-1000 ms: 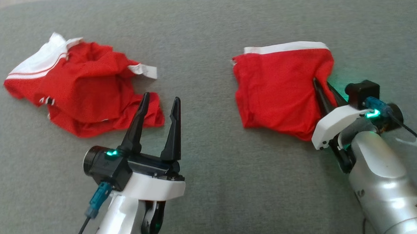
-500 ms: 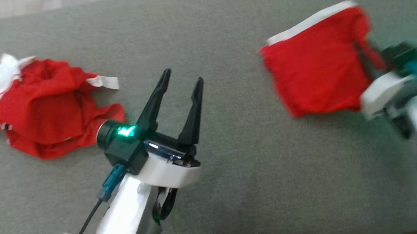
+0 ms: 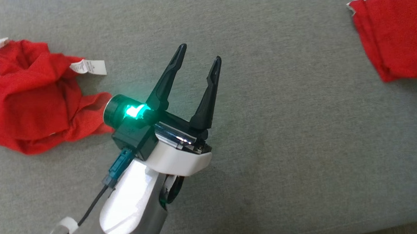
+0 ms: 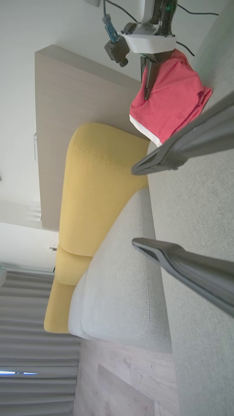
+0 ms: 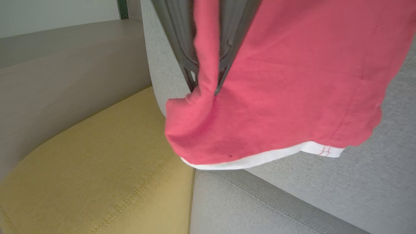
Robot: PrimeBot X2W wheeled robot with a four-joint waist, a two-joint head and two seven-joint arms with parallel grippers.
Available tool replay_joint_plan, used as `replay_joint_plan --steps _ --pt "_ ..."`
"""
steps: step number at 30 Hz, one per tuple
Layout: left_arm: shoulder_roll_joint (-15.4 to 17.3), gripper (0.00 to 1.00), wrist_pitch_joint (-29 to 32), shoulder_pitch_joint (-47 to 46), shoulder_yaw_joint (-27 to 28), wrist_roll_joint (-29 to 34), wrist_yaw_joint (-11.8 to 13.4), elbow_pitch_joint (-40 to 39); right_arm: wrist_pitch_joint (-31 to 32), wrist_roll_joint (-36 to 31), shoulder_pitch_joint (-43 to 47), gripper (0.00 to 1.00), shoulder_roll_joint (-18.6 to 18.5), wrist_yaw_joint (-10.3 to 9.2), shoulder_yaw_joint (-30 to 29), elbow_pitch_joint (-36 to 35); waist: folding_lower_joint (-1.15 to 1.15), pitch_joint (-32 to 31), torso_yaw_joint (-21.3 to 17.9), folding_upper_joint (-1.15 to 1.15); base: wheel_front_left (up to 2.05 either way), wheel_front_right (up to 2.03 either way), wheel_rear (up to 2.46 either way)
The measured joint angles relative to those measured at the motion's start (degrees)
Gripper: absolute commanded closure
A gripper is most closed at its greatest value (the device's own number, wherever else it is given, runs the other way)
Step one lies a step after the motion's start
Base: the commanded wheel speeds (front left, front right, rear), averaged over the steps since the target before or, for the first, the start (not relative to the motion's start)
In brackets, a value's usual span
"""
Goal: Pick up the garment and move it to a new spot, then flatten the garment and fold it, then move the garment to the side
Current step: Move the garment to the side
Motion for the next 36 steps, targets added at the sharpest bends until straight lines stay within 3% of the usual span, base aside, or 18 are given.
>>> replay_joint_plan --steps 12,13,14,15,26,36 --pt "0.01 0.00 0.00 -0.05 0.69 0.01 -0.13 0.01 0.76 -0.62 -0.61 1.00 -0.80 0.00 -6.47 3.23 0.00 1.69 1.42 0.00 0.00 0.00 0.00" --pt "0.01 0.00 0.00 -0.05 0.78 0.01 -0.29 0.02 0.74 -0.84 -0.61 0.91 -0.76 0.00 -6.89 3.24 0.00 1.58 1.39 0.00 0.00 0.00 0.00" --pt "0.00 0.00 0.00 -0.05 0.88 0.01 -0.36 0.07 0.65 -1.25 -0.60 0.29 -0.59 0.00 -7.48 3.24 0.00 1.41 1.34 0.00 0.00 0.00 0.00" --pt "0.00 0.00 0.00 -0.04 1.05 0.01 -0.36 0.11 0.57 -1.44 -0.60 0.00 -0.19 0.00 -8.28 3.24 0.00 1.16 1.29 0.00 0.00 0.00 0.00" --pt "-0.03 0.00 0.00 2.94 5.15 0.02 -0.42 0.30 -0.78 -1.60 -0.36 0.00 5.13 0.00 -10.53 -2.42 -0.01 -4.61 0.80 0.00 0.00 0.00 0.00" --pt "-0.02 0.00 0.00 9.76 12.15 0.44 0.00 -0.99 -0.08 2.82 6.85 0.00 15.78 0.00 -12.15 -18.19 -0.02 -12.93 1.52 0.00 0.00 0.00 0.00"
